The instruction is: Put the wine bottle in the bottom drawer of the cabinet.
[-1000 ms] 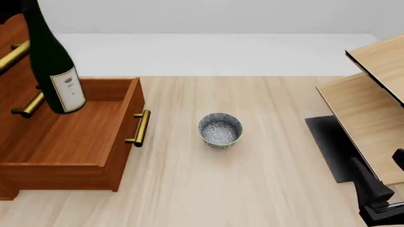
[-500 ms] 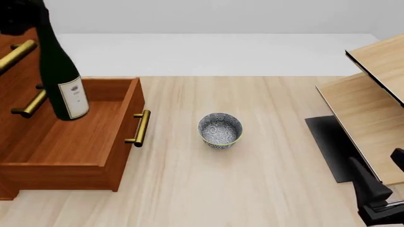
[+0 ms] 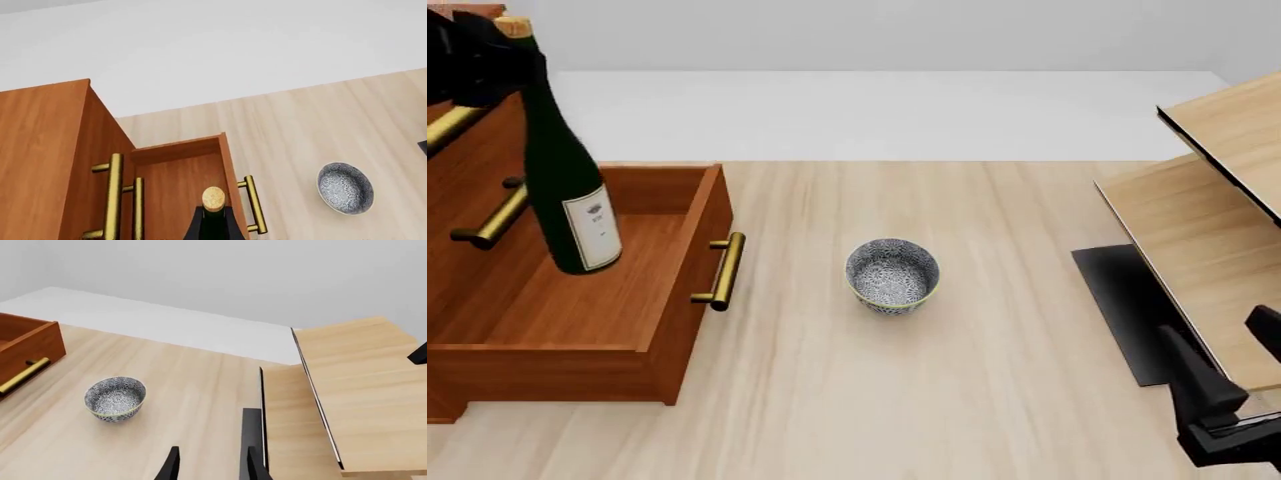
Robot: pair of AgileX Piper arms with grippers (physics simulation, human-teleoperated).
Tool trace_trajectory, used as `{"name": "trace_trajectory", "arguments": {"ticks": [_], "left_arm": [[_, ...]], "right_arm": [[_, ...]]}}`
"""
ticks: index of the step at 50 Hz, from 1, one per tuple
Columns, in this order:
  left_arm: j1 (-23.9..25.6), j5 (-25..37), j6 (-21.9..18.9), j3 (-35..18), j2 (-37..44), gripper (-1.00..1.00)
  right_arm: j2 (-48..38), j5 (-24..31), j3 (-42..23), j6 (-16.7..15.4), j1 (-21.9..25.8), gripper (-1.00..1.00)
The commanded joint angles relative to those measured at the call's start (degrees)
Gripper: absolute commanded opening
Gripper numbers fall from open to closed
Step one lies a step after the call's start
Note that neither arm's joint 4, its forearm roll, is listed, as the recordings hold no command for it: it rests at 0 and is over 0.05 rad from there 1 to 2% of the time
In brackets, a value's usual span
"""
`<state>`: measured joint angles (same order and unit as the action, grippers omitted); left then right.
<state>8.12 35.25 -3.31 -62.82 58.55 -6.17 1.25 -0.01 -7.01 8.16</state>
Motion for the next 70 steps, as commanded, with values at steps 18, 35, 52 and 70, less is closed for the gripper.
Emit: {"name": "trace_trajectory", "arguments": {"ticks": [18,35,52,70], "left_arm": [[-0.9,-2.9,0.7,4.3,-0.5,-1.0],[-0.9,-4.9,1.4,8.7,-1.4,-1.0],[-0.8,-6.8,2.2,11.3,-1.2,-1.0],[-0.8,-8.1,2.4,13.5,-1.1,-1.0]], "right_arm": [[2.8,3.0,0.0,-0.2,0.2,1.0],[2.2,2.8,0.0,-0.4,0.4,1.0],[1.4,2.0,0.0,-0.6,0.6,1.0],[1.1,2.1,0.0,-0.8,0.8,1.0]]}}
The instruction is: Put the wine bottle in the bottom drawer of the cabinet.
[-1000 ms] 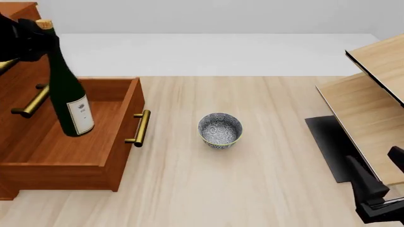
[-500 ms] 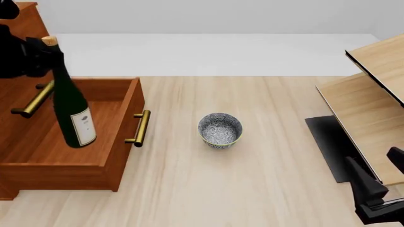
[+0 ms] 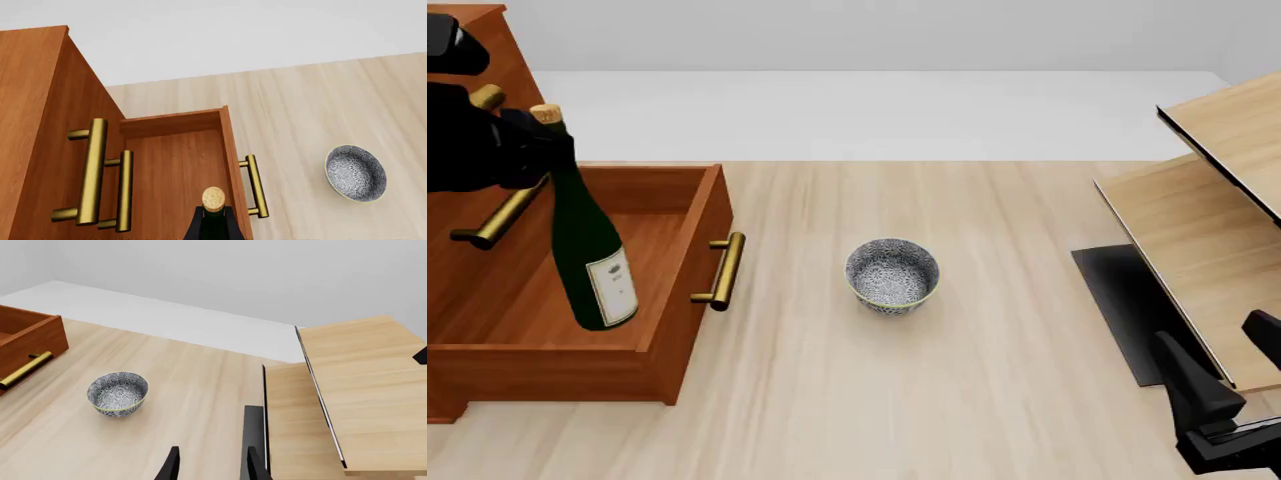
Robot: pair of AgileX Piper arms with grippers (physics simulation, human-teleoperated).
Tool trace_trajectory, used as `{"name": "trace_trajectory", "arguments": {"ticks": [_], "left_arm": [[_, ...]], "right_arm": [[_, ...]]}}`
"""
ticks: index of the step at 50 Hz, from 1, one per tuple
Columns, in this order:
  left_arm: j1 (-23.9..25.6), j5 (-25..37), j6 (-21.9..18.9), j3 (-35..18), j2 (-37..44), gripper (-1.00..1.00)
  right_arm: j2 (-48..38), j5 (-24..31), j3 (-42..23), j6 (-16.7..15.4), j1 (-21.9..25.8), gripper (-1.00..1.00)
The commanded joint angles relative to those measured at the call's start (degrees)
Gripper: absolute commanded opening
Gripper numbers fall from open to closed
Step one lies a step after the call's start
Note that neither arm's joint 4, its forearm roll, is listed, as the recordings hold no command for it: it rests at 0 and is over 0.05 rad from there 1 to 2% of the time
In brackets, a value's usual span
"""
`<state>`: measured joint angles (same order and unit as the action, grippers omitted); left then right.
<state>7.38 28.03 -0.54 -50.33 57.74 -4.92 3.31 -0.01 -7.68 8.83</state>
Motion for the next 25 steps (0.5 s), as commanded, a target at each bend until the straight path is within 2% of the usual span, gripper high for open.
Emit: {"name": "trace_trajectory", "arguments": {"ticks": [1,3,25], "left_arm": [[-0.2,-1.0,-0.5,1.3,-0.3,-1.0],[0.3,-0.9,0.6,1.6,-0.4,-1.0],[-0.4,-3.0,0.5,5.4,-1.3,-1.0]], "right_arm": [[-0.1,0.1,0.0,-0.1,0.2,1.0],[0.0,0.2,0.0,-0.1,0.2,1.0],[-3.4,-2.9,0.0,-0.2,0.5,1.0]]}}
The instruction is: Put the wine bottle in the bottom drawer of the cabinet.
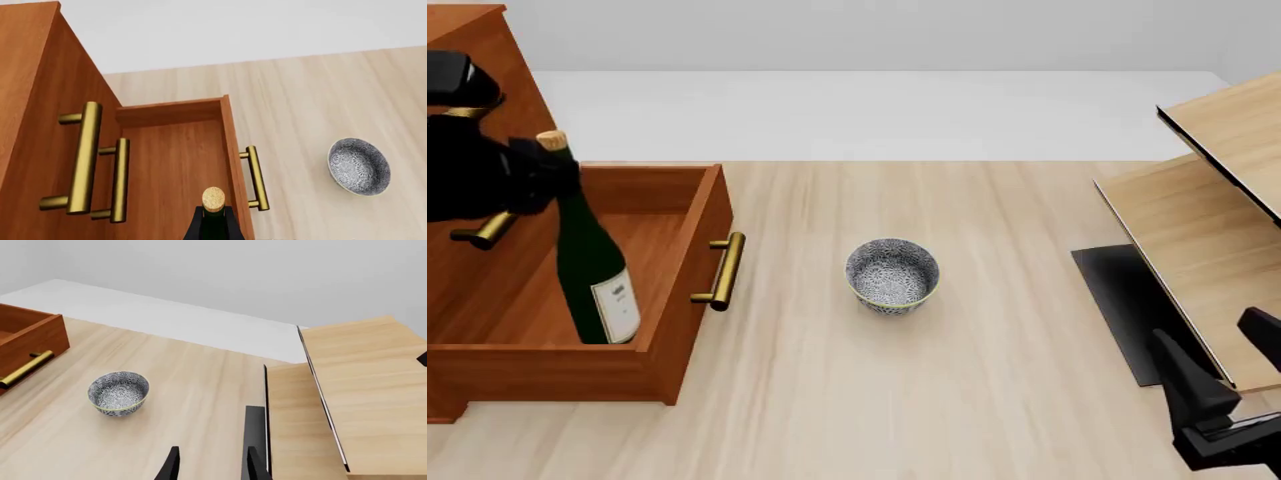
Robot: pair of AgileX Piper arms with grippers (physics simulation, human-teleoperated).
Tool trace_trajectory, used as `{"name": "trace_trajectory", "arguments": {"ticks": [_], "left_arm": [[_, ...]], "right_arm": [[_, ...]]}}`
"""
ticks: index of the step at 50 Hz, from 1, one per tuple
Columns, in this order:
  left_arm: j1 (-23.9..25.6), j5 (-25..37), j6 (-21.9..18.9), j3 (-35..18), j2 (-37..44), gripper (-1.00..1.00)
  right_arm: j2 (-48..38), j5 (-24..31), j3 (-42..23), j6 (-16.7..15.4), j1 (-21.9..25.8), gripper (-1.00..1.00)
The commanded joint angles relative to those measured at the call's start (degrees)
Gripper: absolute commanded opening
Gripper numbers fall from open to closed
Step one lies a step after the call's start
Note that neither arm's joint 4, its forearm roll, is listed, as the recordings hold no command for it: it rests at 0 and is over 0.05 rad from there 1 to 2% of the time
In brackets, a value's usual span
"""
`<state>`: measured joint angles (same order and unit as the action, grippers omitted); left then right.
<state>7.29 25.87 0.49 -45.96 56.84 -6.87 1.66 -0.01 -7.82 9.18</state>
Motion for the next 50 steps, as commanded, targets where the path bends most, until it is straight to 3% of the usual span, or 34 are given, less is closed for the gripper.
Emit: {"name": "trace_trajectory", "arguments": {"ticks": [1,50], "left_arm": [[-0.2,-0.9,-0.5,1.2,-0.5,-1.0],[-2.6,-7.5,1.7,3.3,8.5,-1.0]], "right_arm": [[-1.5,-1.3,0.0,0.0,0.2,1.0],[-0.6,0.3,0.0,-0.4,0.6,1.0]]}}
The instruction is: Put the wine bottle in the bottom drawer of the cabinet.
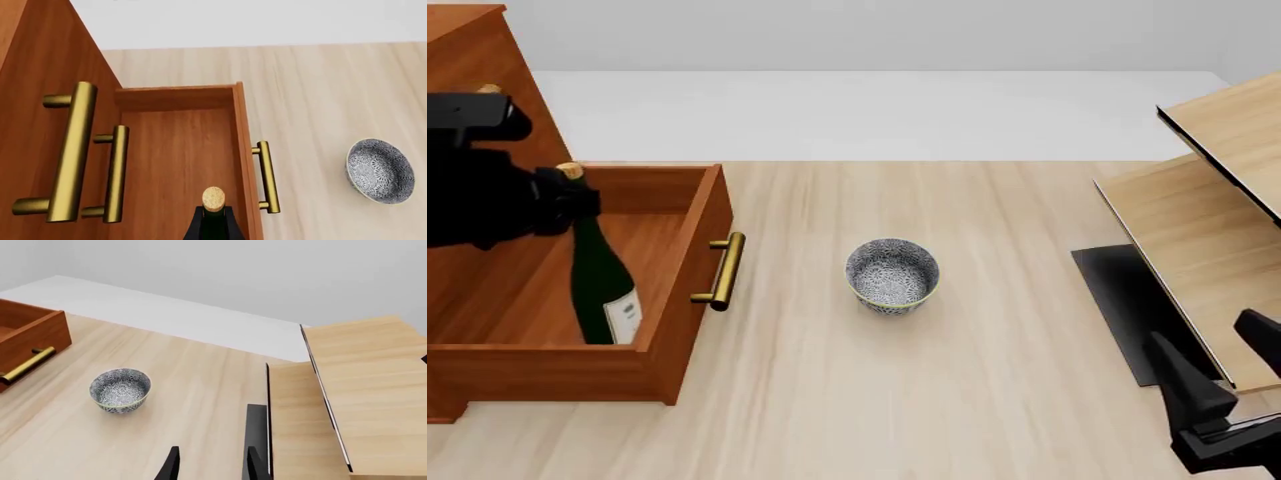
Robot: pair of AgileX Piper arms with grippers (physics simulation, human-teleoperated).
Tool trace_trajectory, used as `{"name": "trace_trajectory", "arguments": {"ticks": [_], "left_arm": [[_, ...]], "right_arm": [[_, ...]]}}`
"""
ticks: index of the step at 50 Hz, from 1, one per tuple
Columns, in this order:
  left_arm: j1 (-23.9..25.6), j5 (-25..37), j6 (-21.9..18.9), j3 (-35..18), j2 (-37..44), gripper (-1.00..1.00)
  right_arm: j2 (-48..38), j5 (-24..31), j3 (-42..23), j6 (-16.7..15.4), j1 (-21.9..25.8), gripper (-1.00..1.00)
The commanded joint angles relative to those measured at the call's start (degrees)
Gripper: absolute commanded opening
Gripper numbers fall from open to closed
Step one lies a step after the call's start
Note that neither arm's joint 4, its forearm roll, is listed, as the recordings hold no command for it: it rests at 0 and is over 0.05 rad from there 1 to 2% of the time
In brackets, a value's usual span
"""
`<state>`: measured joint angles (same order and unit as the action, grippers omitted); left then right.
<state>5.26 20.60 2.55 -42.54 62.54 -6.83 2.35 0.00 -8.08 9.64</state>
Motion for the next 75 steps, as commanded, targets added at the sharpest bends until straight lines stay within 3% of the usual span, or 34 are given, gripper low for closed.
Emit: {"name": "trace_trajectory", "arguments": {"ticks": [1,75], "left_arm": [[-0.5,-2.3,-0.3,-0.2,3.1,-1.0],[-3.2,-15.6,0.5,-2.2,21.3,-1.0]], "right_arm": [[-0.8,-0.5,0.0,-0.2,0.2,1.0],[-2.2,-0.6,0.0,-1.0,0.2,1.0]]}}
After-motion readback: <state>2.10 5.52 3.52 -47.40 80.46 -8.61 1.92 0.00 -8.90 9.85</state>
